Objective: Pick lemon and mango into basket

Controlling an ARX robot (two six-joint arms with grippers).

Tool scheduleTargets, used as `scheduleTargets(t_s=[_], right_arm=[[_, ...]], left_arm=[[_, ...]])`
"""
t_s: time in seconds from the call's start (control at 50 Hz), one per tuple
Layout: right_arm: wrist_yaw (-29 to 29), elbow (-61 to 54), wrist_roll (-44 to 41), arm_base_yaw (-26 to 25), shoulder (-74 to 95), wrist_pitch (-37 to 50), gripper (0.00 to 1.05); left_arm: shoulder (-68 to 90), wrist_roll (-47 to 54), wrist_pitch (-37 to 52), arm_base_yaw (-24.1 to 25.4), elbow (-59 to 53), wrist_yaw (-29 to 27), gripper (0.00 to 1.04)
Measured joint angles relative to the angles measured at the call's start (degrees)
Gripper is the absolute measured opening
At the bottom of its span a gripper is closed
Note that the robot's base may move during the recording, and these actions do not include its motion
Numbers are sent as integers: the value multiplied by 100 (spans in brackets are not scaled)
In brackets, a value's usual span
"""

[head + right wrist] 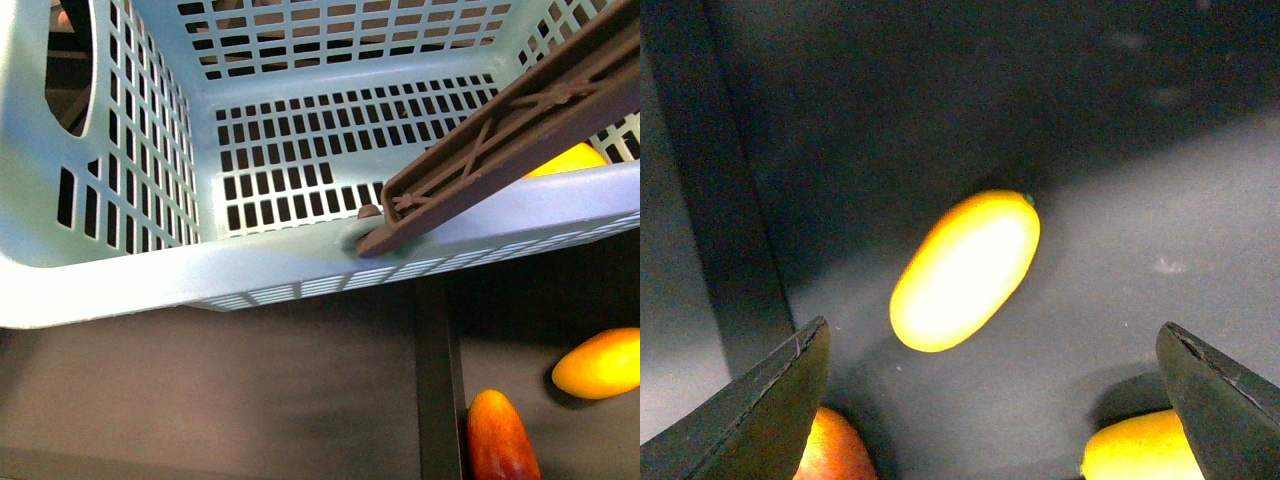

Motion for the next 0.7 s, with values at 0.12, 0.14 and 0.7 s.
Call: scheduleTargets(t_s=[0.12, 0.14, 0.7], right_arm=[[33, 177, -188, 22, 807, 136, 96], [37, 190, -203, 22, 859, 144, 96], [494, 1268, -393, 468, 2500, 129, 96]], left_arm=[[0, 0, 0, 0, 0, 4, 6], [0, 0, 0, 0, 0, 0, 6], [0, -2, 0, 0, -2, -4, 6]])
